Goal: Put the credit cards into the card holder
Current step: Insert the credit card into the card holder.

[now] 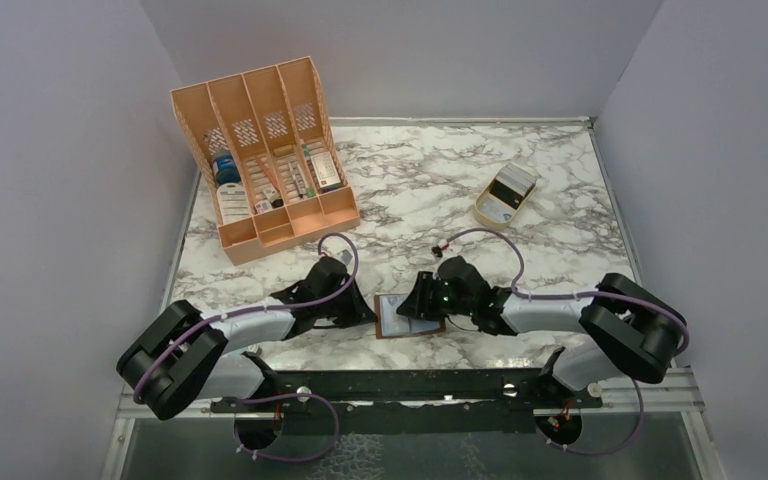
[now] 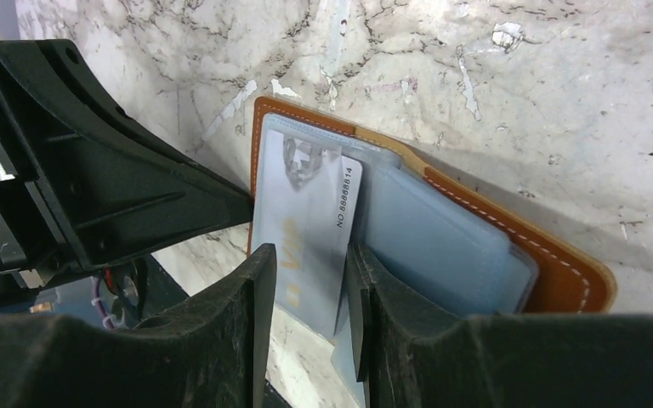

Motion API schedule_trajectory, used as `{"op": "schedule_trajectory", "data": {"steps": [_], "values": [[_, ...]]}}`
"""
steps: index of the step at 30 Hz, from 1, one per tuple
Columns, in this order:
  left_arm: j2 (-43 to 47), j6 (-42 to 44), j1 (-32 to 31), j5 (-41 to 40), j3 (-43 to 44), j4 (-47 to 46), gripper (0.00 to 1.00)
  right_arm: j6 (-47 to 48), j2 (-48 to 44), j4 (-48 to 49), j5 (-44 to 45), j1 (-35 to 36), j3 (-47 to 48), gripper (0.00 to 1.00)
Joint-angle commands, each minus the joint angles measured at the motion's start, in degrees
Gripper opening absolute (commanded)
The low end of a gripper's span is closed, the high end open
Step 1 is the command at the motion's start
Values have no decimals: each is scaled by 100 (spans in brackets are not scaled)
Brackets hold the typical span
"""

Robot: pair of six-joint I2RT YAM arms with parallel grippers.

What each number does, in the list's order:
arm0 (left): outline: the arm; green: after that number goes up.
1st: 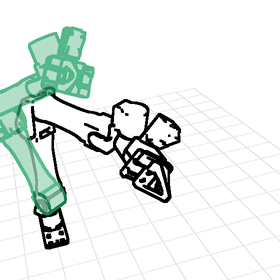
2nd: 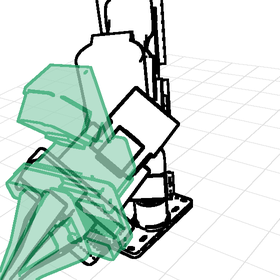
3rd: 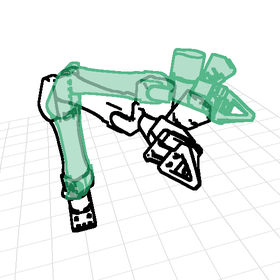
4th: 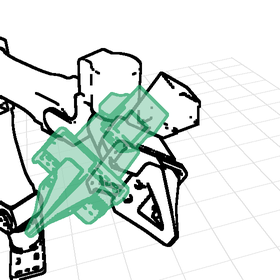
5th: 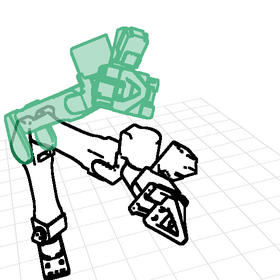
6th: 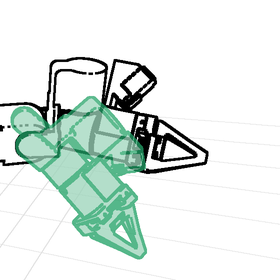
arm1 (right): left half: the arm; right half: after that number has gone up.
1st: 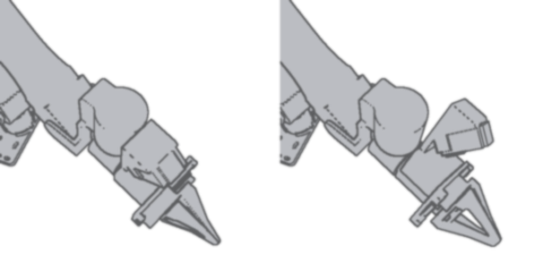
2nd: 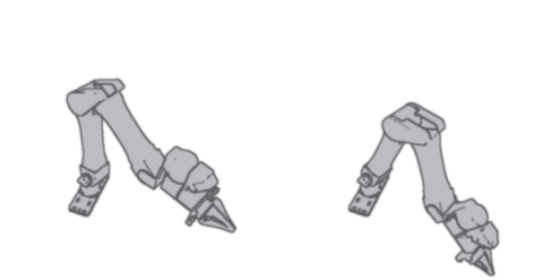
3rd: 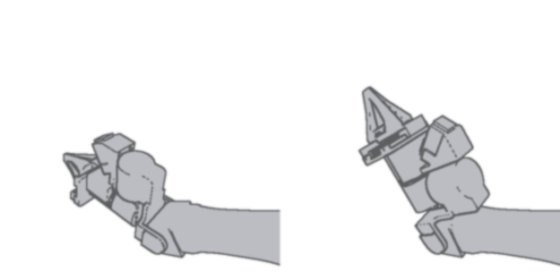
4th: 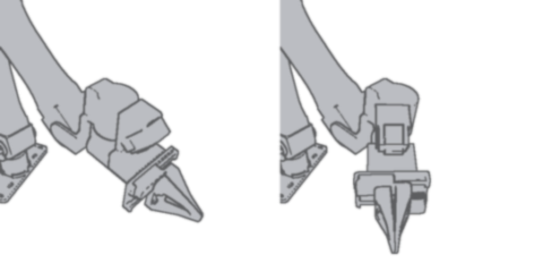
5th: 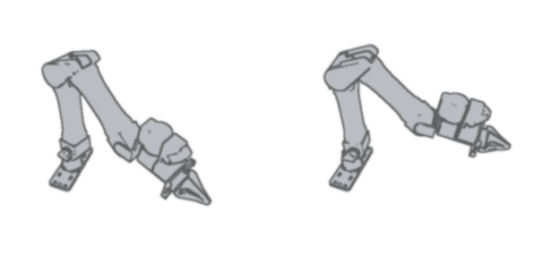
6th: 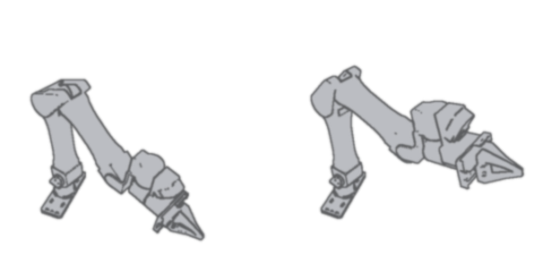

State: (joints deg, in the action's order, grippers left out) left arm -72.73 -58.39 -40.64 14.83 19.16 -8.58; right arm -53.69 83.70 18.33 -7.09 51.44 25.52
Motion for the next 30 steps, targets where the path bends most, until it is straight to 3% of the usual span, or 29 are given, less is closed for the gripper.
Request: {"op": "schedule_trajectory", "data": {"steps": [1, 6, 11, 16, 25, 30], "values": [[179, 115, -49, -196, 268, 370, 11, 191, -369, -599, 282, 129, 280, 37], [588, 521, -38, -726, 674, 1103, 45, 938, -771, -1611, 921, 129, 776, 45], [891, 793, -40, -859, 1044, 1529, 63, 1621, -831, -2647, 2088, 103, 1495, 52], [1160, 1127, -42, -872, 1381, 1965, 98, 2650, -822, -3194, 3080, -26, 2216, 61], [1289, 1760, -43, -902, 1708, 2219, 99, 4923, 97, -3106, 3509, -1255, 3589, 62], [1288, 2233, -41, -788, 1917, 2488, 99, 5761, 1217, -3830, 4168, -1809, 4629, 62]]}}
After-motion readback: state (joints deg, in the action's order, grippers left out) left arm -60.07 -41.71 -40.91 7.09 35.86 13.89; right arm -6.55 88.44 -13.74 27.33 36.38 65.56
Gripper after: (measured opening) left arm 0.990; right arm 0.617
